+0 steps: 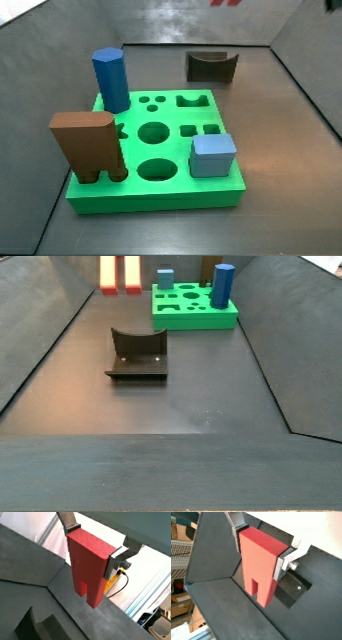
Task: Pick up the double-square object. Move up. Rotate the double-square object. Place the double-square object on the fixture. Regrasp the double-square object. Move to above the board. Insert the double-square object.
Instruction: Move to above the board.
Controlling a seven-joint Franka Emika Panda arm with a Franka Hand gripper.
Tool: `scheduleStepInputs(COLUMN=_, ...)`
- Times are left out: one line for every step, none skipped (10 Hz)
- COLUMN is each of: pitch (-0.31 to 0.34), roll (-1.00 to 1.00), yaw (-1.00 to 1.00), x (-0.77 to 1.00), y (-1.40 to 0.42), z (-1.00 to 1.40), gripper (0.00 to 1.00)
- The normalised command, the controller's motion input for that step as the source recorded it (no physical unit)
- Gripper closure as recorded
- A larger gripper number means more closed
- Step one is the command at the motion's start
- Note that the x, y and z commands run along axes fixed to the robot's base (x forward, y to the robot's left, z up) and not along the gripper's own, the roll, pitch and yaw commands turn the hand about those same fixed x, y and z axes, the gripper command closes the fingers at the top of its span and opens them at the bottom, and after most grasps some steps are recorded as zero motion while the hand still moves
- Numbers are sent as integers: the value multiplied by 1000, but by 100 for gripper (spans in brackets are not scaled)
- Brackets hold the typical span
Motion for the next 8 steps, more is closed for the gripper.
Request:
scheduleStepInputs(pitch=144, roll=13, yaw=96, x=115, y=-120, z=1000, gripper=100)
scheduleStepInputs(pitch=137, roll=6, yaw=111, x=110, y=-112, z=1000, gripper=100)
scheduleStepInputs(pitch=127, roll=3, yaw=116, x=97, y=-98, z=928, gripper=100)
scheduleStepInputs(pitch=106, roll=-2, yaw=128, x=62, y=-63, z=707, gripper=100)
scheduleStepInputs(pitch=81, roll=-5, yaw=132, x=38, y=-35, z=491, gripper=100)
scheduleStepInputs(pitch=59, roll=-8, yaw=128, x=24, y=-24, z=333, gripper=100)
scheduleStepInputs(pitch=-45, roll=-1000, yaw=-95, x=-1000, y=-983, z=25, gripper=100)
scheduleStepInputs(pitch=-52, roll=-1000, yaw=-97, x=-1000, y=-979, z=-14, gripper=100)
